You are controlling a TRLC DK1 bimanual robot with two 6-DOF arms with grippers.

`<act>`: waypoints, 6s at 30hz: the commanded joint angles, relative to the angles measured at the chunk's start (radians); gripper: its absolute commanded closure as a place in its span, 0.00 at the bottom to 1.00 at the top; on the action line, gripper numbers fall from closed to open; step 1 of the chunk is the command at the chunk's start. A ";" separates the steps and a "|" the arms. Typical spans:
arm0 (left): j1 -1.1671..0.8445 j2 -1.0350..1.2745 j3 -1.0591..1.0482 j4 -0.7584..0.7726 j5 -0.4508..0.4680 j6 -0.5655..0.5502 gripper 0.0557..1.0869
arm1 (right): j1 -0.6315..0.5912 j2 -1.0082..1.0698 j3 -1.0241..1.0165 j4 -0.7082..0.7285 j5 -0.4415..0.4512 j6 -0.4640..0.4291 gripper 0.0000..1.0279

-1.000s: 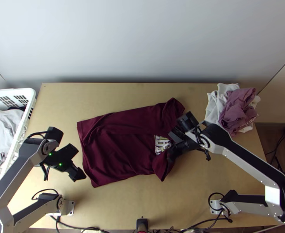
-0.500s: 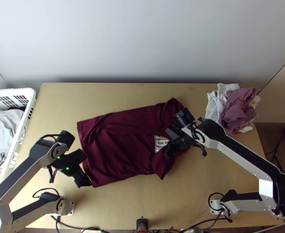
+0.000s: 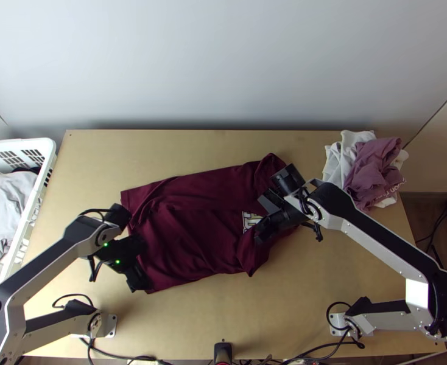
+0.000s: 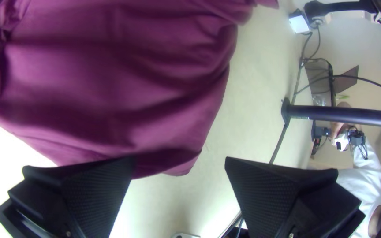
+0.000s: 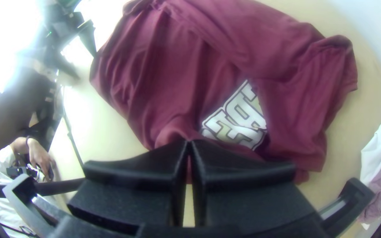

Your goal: Fold the t-shirt

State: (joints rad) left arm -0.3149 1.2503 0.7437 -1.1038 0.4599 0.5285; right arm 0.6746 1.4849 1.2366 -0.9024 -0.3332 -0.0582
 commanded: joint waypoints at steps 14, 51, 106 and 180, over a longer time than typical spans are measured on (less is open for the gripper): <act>-0.136 0.070 -0.029 0.012 -0.133 0.128 0.05 | -0.023 0.000 0.021 -0.009 -0.021 0.015 0.97; 0.125 -0.023 0.240 -0.027 0.099 0.093 0.96 | -0.109 0.012 0.133 -0.009 -0.030 0.018 0.97; 0.749 0.434 0.428 0.360 0.404 -0.191 0.96 | -0.520 0.469 0.400 0.224 -0.035 -0.015 0.97; 0.767 0.164 0.123 0.438 0.416 -0.702 0.05 | -0.423 0.003 0.121 0.241 -0.024 0.156 0.04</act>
State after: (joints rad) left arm 0.5041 1.4075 0.9009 -0.7124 0.8833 -0.1322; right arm 0.2340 1.5070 1.3567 -0.6399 -0.3592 0.0719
